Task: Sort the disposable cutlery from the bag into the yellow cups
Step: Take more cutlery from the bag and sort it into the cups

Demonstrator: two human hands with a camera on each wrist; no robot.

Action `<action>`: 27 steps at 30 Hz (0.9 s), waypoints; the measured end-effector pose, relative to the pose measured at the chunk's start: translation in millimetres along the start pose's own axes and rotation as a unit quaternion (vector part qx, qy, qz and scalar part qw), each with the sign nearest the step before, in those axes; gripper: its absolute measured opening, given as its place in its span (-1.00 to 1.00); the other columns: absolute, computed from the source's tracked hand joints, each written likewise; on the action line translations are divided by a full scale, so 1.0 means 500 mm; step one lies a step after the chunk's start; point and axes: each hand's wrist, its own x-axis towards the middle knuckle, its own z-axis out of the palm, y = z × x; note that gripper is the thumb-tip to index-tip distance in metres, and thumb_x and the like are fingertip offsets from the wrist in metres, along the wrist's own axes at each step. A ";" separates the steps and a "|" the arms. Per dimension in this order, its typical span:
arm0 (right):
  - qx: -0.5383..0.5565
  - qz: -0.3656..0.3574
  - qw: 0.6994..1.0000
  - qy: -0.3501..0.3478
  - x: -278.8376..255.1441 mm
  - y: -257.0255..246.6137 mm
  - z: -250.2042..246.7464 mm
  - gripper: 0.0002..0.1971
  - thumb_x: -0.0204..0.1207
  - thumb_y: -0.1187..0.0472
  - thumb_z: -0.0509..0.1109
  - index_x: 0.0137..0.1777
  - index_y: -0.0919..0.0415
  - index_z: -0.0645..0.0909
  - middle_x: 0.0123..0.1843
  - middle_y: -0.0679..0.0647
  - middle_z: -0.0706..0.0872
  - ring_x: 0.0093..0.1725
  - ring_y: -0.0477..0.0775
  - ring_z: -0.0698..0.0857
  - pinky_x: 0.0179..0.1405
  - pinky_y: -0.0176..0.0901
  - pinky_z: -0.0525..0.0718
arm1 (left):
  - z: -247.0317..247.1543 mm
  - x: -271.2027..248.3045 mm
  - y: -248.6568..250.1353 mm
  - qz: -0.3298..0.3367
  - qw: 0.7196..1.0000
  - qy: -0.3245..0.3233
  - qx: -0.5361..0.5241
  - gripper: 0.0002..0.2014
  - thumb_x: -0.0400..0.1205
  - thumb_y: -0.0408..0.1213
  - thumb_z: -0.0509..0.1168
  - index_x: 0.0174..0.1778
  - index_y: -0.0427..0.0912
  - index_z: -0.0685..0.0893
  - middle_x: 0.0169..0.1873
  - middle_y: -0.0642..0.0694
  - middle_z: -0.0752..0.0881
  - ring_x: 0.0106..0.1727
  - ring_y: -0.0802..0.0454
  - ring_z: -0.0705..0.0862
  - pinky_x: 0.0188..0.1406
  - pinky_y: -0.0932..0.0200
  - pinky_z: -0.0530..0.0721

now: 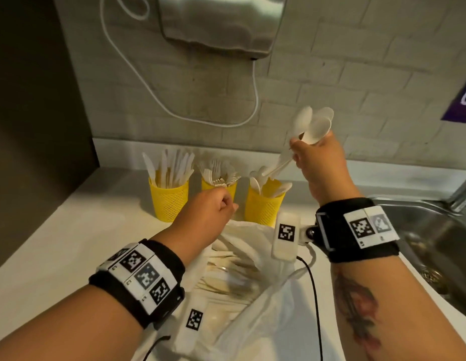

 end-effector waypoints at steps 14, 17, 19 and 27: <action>-0.357 0.013 0.929 -0.094 0.002 0.192 0.053 -0.29 0.45 -0.34 0.29 0.49 0.09 0.44 0.42 0.21 0.57 0.40 0.28 0.53 0.37 0.22 0.50 | -0.022 -0.040 -0.071 0.002 0.996 -0.076 0.046 -0.90 0.52 -0.18 0.50 -0.26 0.11 0.74 0.01 0.08 0.65 0.08 0.09 0.62 0.16 0.05 0.62; -0.324 -0.050 0.937 -0.122 -0.004 0.194 0.049 -0.35 0.61 -0.14 0.26 0.66 -0.04 0.19 0.58 0.16 0.44 0.53 0.26 0.43 0.46 0.32 0.42 | -0.012 -0.051 -0.092 -0.003 0.977 -0.186 0.105 -0.89 0.50 -0.16 0.53 -0.14 0.18 0.79 0.52 0.07 0.42 0.56 0.00 0.32 0.54 0.12 0.31; -0.399 -0.076 0.899 -0.165 0.002 0.195 0.046 -0.49 0.69 -0.01 0.13 0.64 -0.07 0.26 0.54 0.17 0.51 0.48 0.30 0.49 0.42 0.31 0.44 | 0.001 -0.057 -0.107 -0.020 0.959 -0.237 0.154 -0.83 0.51 -0.16 0.50 -0.03 0.19 0.79 0.70 0.01 0.15 0.69 -0.06 0.09 0.61 0.08 0.15; -0.423 -0.099 0.889 -0.142 -0.040 0.068 0.032 -0.29 0.55 -0.10 0.37 0.63 0.14 0.27 0.56 0.27 0.40 0.53 0.28 0.39 0.48 0.12 0.39 | -0.004 -0.071 -0.115 -0.086 0.944 -0.248 0.199 -0.57 0.48 -0.59 0.28 0.07 0.06 0.59 0.71 -0.12 -0.03 0.58 -0.28 0.38 0.36 0.13 0.48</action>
